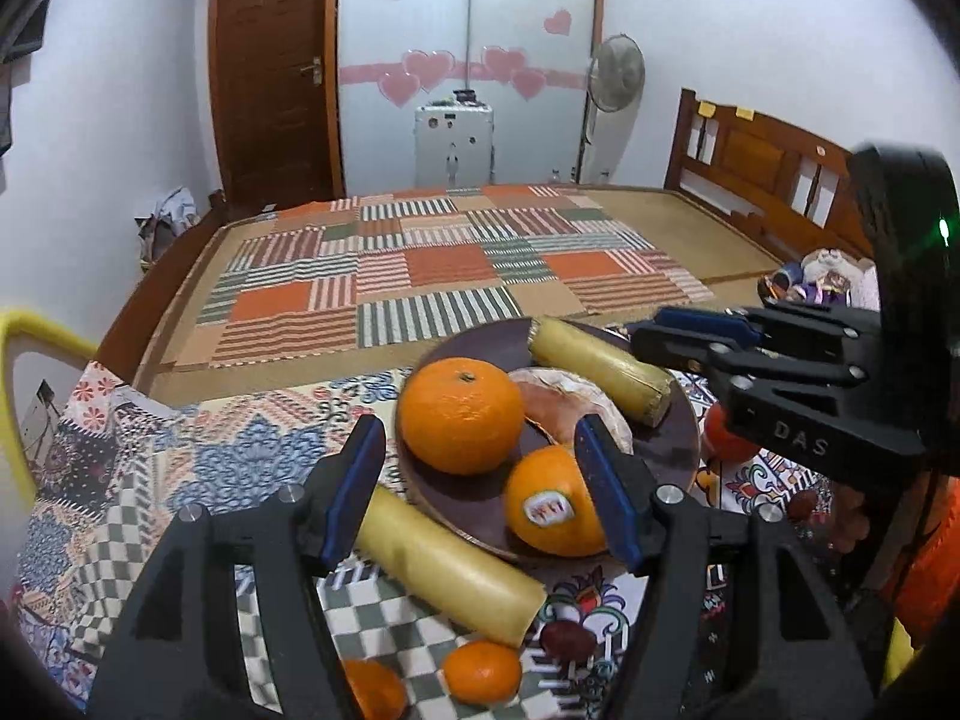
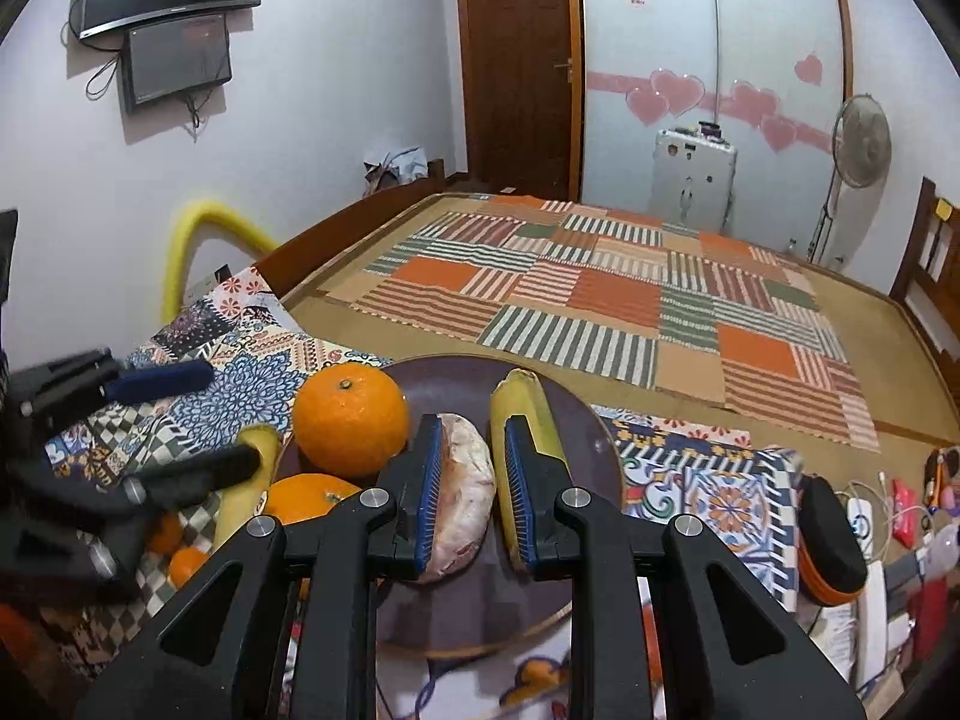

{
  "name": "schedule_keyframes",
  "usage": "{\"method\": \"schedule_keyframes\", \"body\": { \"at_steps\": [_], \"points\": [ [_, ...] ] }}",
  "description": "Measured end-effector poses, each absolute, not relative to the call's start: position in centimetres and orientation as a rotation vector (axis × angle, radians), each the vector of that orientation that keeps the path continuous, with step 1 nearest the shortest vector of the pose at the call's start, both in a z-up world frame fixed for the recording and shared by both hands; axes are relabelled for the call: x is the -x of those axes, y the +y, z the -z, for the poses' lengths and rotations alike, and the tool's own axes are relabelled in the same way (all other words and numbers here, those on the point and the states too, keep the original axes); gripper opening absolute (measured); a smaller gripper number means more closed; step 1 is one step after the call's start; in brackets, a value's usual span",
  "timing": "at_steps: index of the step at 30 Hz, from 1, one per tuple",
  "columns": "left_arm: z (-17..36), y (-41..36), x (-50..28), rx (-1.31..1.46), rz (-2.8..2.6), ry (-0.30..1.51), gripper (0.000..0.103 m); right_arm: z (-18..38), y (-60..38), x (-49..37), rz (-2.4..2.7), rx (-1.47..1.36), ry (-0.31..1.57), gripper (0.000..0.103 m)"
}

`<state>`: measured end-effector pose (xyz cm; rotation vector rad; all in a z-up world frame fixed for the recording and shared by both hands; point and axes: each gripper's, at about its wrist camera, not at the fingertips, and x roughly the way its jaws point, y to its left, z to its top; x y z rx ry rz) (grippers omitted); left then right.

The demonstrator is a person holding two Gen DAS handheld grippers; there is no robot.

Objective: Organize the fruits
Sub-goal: 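Carry the orange to the plate with the left gripper while the right gripper places the pomelo wedge there, then move the right gripper to the second yellow stalk while the left gripper approaches a small tangerine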

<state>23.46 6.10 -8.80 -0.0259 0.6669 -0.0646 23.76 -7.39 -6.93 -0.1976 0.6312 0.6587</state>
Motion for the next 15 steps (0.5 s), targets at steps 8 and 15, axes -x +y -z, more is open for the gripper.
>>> {"method": "schedule_keyframes", "body": {
  "at_steps": [8, 15],
  "points": [
    [7.7, 7.1, -20.3, -0.002, 0.015, 0.666, 0.066, 5.7, -8.1, -20.7, -0.665, 0.206, 0.587, 0.024],
    [9.6, 8.4, -17.6, -0.01, -0.006, 0.726, 0.066, 6.2, -8.0, -18.0, -0.684, 0.229, 0.579, 0.03]
  ]
}}
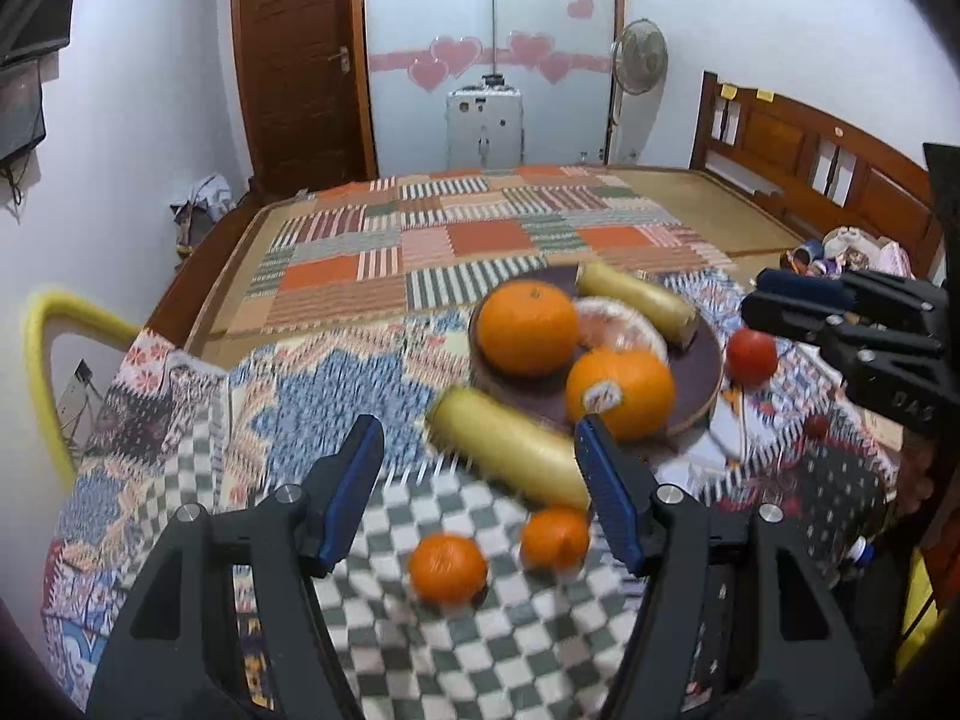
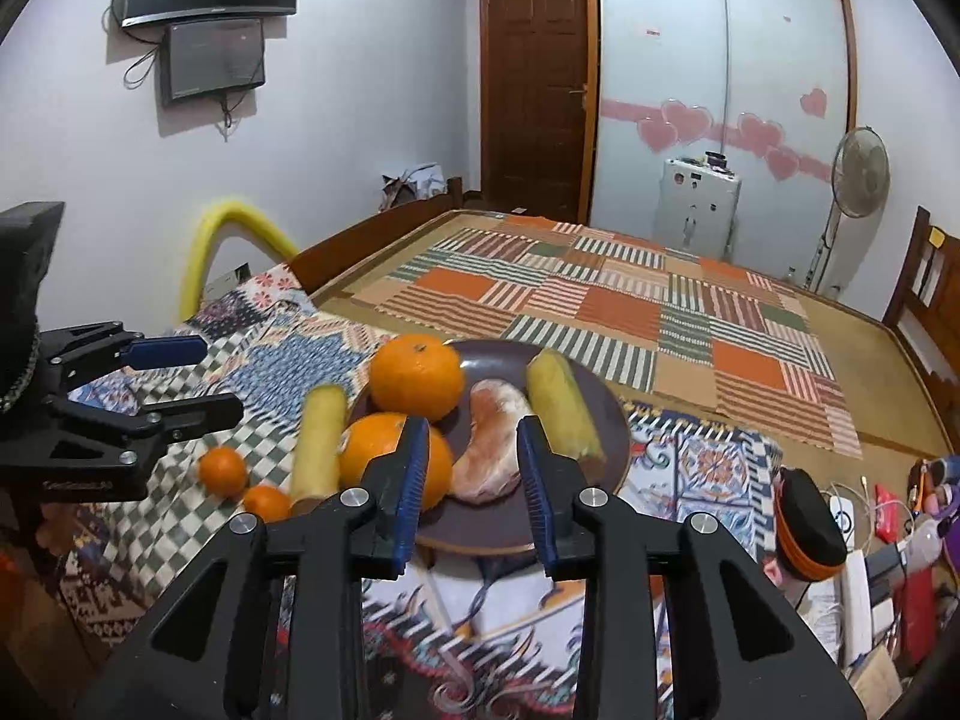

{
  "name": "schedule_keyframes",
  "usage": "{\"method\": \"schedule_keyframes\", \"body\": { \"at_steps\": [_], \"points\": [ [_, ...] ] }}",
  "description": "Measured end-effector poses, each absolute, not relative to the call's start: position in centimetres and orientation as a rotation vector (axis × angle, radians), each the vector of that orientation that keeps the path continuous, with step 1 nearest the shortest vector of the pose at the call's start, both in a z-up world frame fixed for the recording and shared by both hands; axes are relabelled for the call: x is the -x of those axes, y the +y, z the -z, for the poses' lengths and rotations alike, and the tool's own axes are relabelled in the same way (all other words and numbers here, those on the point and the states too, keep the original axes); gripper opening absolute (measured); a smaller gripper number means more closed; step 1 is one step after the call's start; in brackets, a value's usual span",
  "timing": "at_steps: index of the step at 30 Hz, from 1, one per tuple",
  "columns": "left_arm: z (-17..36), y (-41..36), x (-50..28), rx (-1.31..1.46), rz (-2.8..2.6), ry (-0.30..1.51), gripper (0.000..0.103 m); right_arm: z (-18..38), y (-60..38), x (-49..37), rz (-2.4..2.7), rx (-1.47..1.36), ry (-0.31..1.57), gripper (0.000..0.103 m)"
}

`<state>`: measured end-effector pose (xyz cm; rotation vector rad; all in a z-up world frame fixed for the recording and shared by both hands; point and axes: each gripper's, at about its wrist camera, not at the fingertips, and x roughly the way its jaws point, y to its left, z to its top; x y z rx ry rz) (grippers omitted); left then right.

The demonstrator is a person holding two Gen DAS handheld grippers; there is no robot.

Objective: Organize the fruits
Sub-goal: 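Move the right gripper to the second yellow stalk while the left gripper approaches a small tangerine, then grasp and lift the second yellow stalk with the right gripper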

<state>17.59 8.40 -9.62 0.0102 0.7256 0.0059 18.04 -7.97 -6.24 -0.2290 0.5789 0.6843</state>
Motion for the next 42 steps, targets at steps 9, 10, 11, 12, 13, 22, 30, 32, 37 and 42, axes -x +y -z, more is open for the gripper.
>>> {"method": "schedule_keyframes", "body": {
  "at_steps": [9, 10, 11, 12, 13, 22, 30, 32, 37, 42],
  "points": [
    [13.1, 9.7, -15.1, 0.024, -0.003, 0.798, 0.066, 8.9, -7.4, -15.8, -0.715, 0.24, 0.616, 0.035],
    [13.4, 9.8, -15.0, 0.027, 0.0, 0.804, 0.066, 9.3, -7.1, -15.6, -0.72, 0.24, 0.625, 0.035],
    [13.7, 9.8, -14.9, 0.03, 0.001, 0.808, 0.065, 9.6, -6.9, -15.5, -0.723, 0.241, 0.631, 0.035],
    [14.0, 9.9, -14.8, 0.031, 0.002, 0.811, 0.061, 10.0, -6.5, -15.5, -0.729, 0.241, 0.642, 0.035],
    [14.3, 9.9, -14.8, 0.036, 0.008, 0.817, 0.059, 10.3, -6.2, -15.4, -0.734, 0.243, 0.649, 0.035],
    [15.4, 10.1, -15.4, 0.052, 0.031, 0.823, 0.042, 12.3, -3.1, -15.7, -0.774, 0.254, 0.71, 0.035],
    [15.8, 10.9, -15.6, 0.061, 0.026, 0.804, 0.037, 13.2, -1.8, -15.8, -0.797, 0.249, 0.743, 0.035],
    [15.8, 10.9, -15.5, 0.062, 0.03, 0.796, 0.037, 13.2, -1.7, -15.8, -0.792, 0.242, 0.743, 0.035],
    [15.8, 11.1, -15.0, 0.068, 0.039, 0.783, 0.036, 13.3, -1.6, -16.4, -0.783, 0.216, 0.76, 0.035],
    [15.8, 11.1, -14.5, 0.062, 0.041, 0.777, 0.036, 13.2, -1.0, -16.6, -0.774, 0.219, 0.766, 0.035]
  ]
}}
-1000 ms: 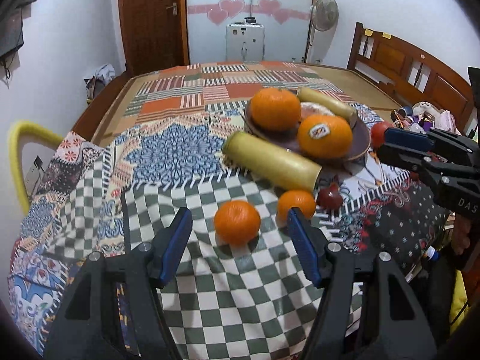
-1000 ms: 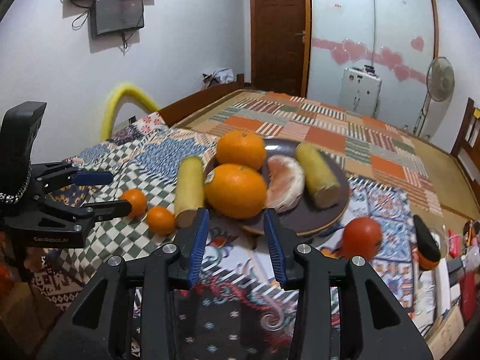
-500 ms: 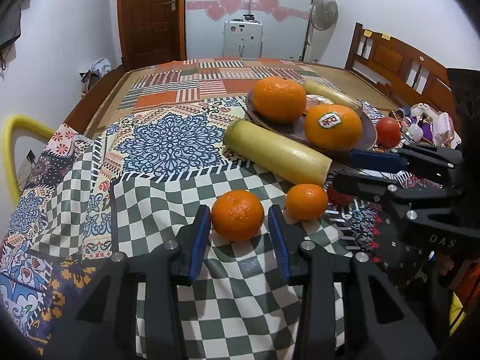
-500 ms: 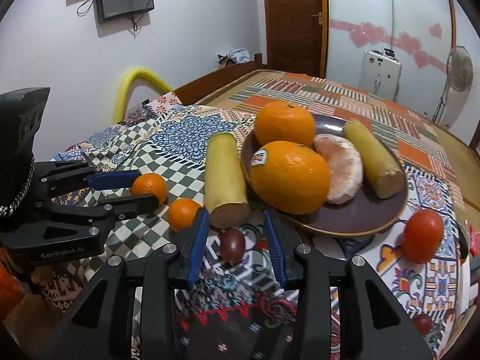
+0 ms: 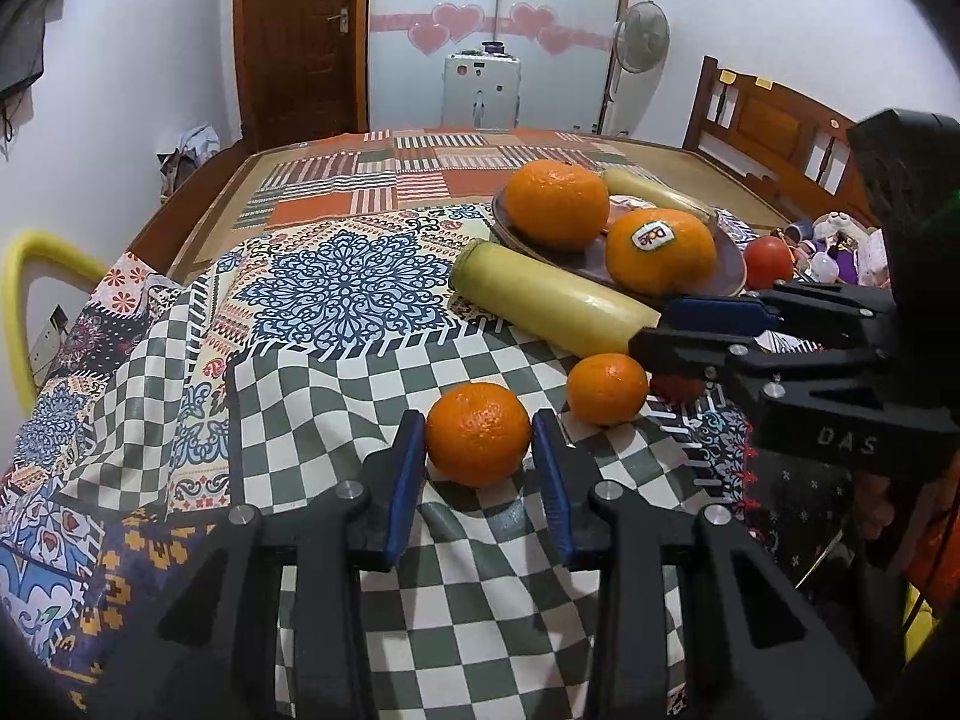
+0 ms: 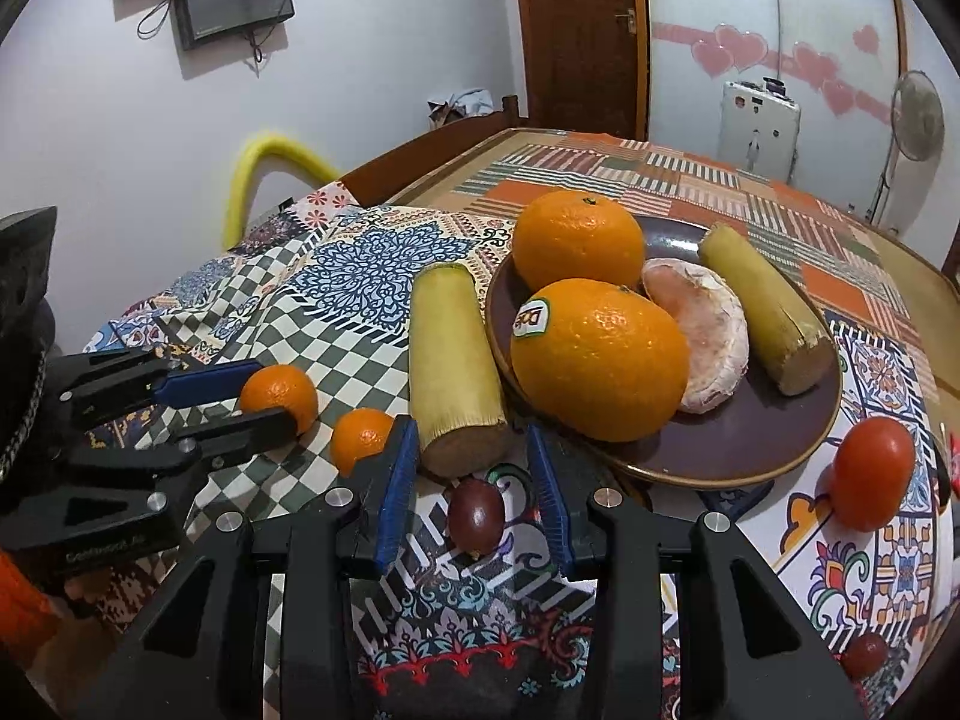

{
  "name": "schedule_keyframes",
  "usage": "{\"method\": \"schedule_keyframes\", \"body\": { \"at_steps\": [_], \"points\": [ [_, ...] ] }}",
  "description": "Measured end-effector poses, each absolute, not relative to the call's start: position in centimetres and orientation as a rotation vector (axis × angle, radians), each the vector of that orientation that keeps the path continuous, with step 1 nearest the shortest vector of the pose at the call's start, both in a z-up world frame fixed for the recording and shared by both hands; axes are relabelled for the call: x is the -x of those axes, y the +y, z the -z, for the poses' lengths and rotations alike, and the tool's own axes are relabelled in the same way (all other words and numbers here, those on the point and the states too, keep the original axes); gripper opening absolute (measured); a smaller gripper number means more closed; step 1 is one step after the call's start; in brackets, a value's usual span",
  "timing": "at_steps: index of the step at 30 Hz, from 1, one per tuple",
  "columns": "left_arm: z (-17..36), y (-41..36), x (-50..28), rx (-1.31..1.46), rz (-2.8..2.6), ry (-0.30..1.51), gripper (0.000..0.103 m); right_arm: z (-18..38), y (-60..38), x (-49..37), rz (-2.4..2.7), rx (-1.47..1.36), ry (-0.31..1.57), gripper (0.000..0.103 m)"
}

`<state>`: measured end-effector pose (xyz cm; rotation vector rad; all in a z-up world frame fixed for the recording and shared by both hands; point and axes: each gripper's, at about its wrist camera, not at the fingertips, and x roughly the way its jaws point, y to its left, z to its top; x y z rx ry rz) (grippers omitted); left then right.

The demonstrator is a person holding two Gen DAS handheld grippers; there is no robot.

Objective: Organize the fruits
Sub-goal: 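Grasp and lift the second yellow stalk with the right gripper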

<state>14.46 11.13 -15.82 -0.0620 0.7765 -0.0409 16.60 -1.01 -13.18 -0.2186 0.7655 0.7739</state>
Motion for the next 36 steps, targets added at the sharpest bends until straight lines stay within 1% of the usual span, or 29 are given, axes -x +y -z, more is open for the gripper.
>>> {"method": "schedule_keyframes", "body": {
  "at_steps": [8, 15, 18, 21, 32, 35, 36],
  "points": [
    [15.4, 11.7, -13.5, 0.069, 0.041, 0.754, 0.036, 13.0, 0.0, -17.4, -0.778, 0.202, 0.792, 0.034],
    [15.4, 11.9, -13.2, 0.07, 0.041, 0.749, 0.036, 13.0, -0.1, -16.6, -0.783, 0.242, 0.761, 0.03],
    [15.3, 11.9, -13.2, 0.072, 0.044, 0.746, 0.036, 12.7, -0.3, -16.3, -0.794, 0.247, 0.758, 0.026],
    [14.9, 11.6, -13.0, 0.067, 0.048, 0.74, 0.036, 12.4, -0.3, -15.5, -0.8, 0.277, 0.752, 0.024],
    [14.3, 11.0, -11.9, 0.081, 0.062, 0.73, 0.036, 12.3, -0.9, -13.3, -0.794, 0.332, 0.72, 0.024],
    [14.4, 11.0, -11.8, 0.085, 0.062, 0.732, 0.036, 12.5, -0.4, -13.4, -0.781, 0.356, 0.71, 0.027],
    [14.4, 11.0, -11.8, 0.086, 0.061, 0.732, 0.036, 12.5, -0.2, -13.6, -0.779, 0.361, 0.712, 0.03]
  ]
}}
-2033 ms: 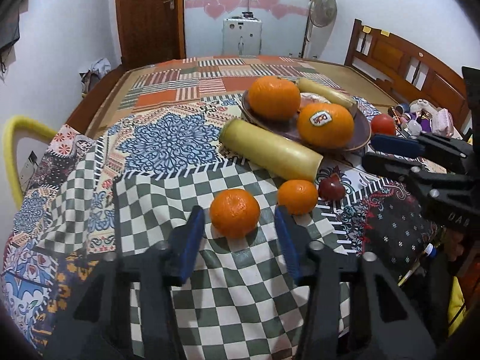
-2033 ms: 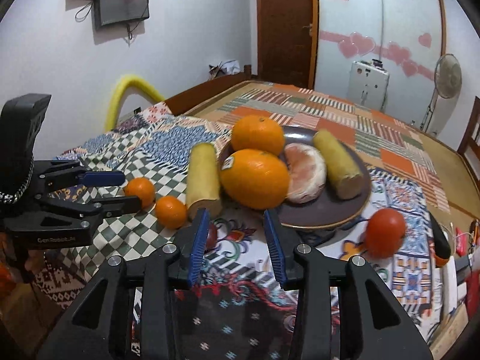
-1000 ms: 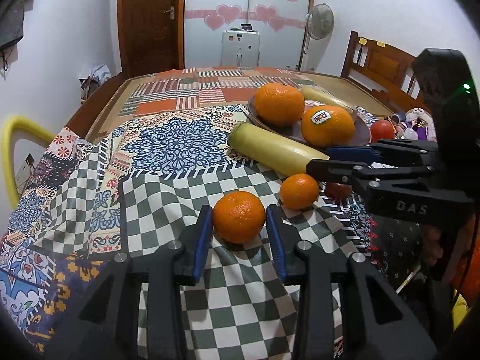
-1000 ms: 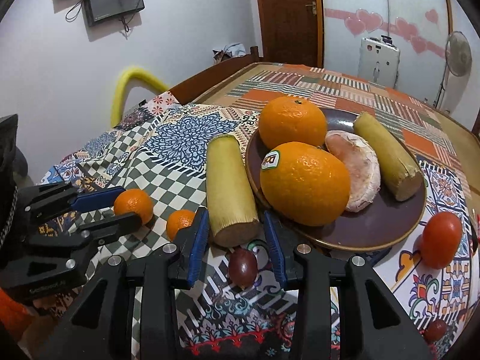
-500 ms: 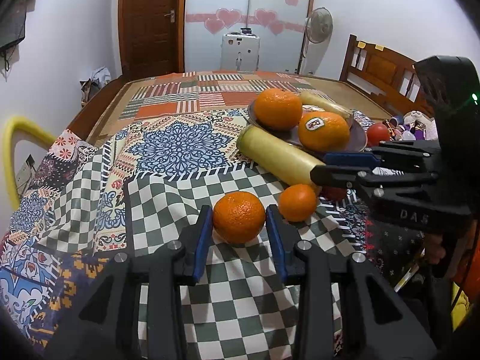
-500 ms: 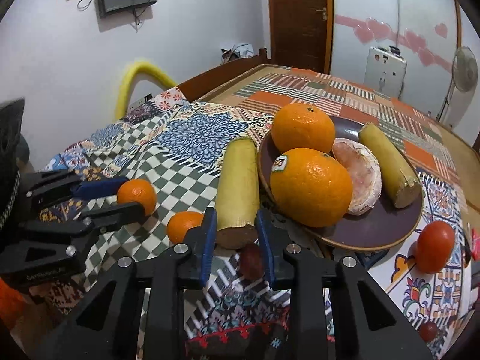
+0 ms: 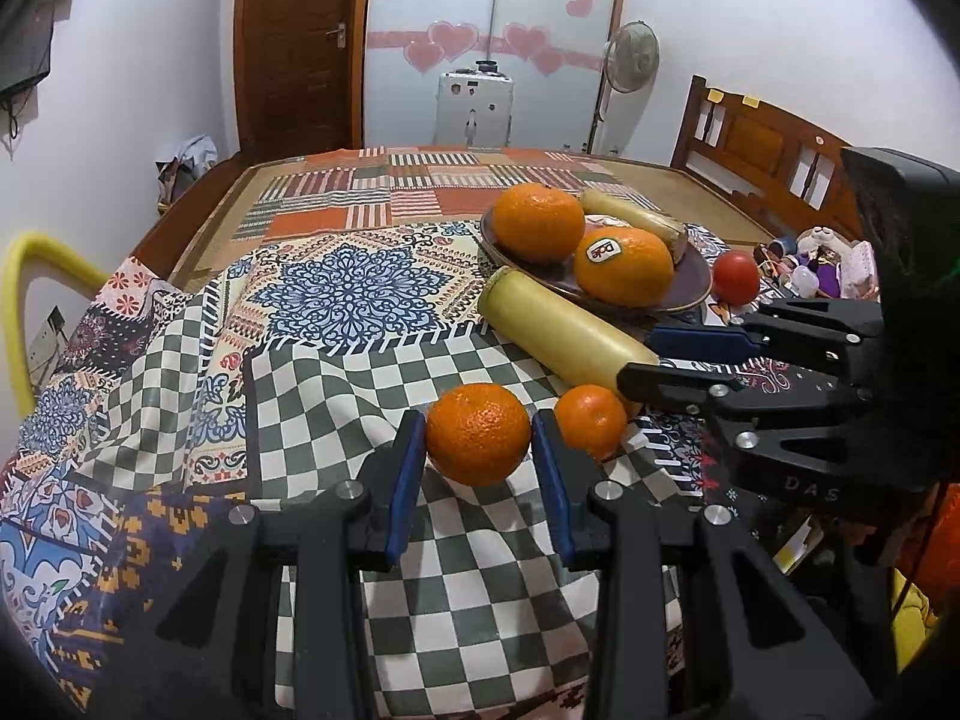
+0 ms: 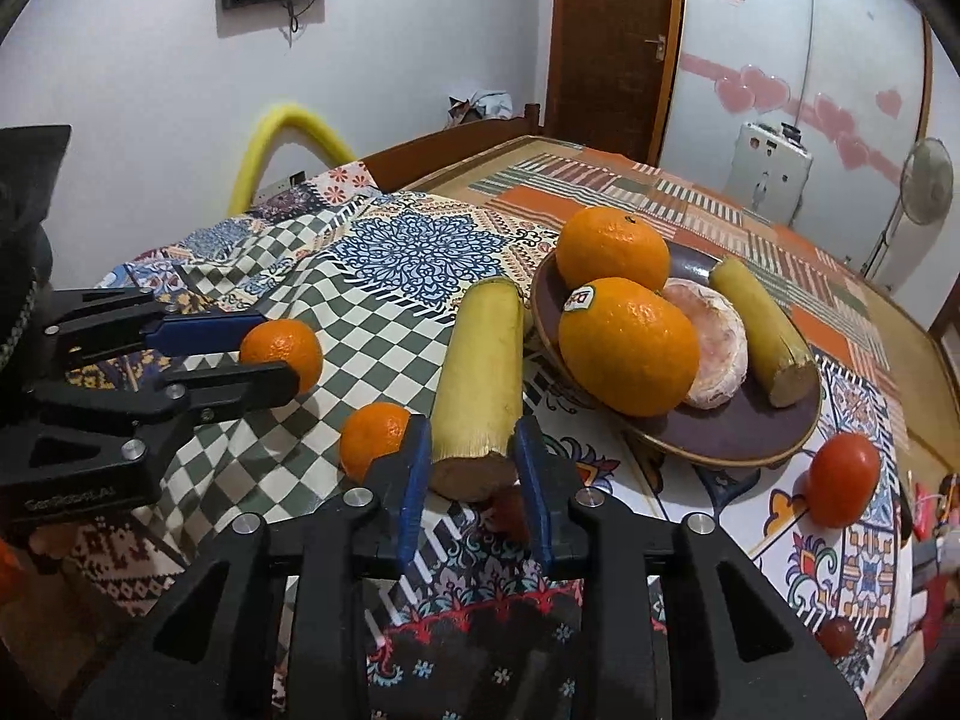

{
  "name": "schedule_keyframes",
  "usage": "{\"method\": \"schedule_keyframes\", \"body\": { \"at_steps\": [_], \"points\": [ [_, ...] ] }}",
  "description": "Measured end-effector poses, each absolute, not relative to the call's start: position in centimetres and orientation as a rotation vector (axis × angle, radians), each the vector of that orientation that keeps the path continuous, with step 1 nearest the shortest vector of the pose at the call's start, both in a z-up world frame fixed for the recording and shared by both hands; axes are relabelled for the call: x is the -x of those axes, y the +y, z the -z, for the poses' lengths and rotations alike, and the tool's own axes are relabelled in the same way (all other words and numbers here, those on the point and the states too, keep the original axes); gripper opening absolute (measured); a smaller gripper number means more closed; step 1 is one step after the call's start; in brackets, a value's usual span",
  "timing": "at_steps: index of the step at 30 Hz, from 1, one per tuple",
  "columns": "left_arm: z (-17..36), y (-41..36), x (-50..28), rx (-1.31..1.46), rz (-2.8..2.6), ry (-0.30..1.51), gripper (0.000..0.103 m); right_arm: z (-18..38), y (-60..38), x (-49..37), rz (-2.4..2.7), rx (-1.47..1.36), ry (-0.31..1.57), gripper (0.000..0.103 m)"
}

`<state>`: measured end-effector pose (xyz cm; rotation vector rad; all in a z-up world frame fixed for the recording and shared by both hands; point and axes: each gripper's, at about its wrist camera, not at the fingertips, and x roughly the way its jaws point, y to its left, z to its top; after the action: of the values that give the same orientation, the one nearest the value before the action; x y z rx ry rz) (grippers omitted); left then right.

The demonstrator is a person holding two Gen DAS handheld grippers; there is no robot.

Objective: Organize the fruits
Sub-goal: 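Grasp and lift the second yellow stalk with the right gripper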

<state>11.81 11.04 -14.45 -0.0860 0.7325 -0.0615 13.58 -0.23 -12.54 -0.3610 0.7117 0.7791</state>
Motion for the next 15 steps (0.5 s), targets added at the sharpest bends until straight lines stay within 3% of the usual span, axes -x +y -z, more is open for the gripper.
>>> {"method": "schedule_keyframes", "body": {
  "at_steps": [15],
  "points": [
    [14.5, 10.6, -11.3, 0.083, 0.063, 0.732, 0.036, 14.1, 0.1, -16.2, -0.784, 0.292, 0.805, 0.034]
  ]
}}
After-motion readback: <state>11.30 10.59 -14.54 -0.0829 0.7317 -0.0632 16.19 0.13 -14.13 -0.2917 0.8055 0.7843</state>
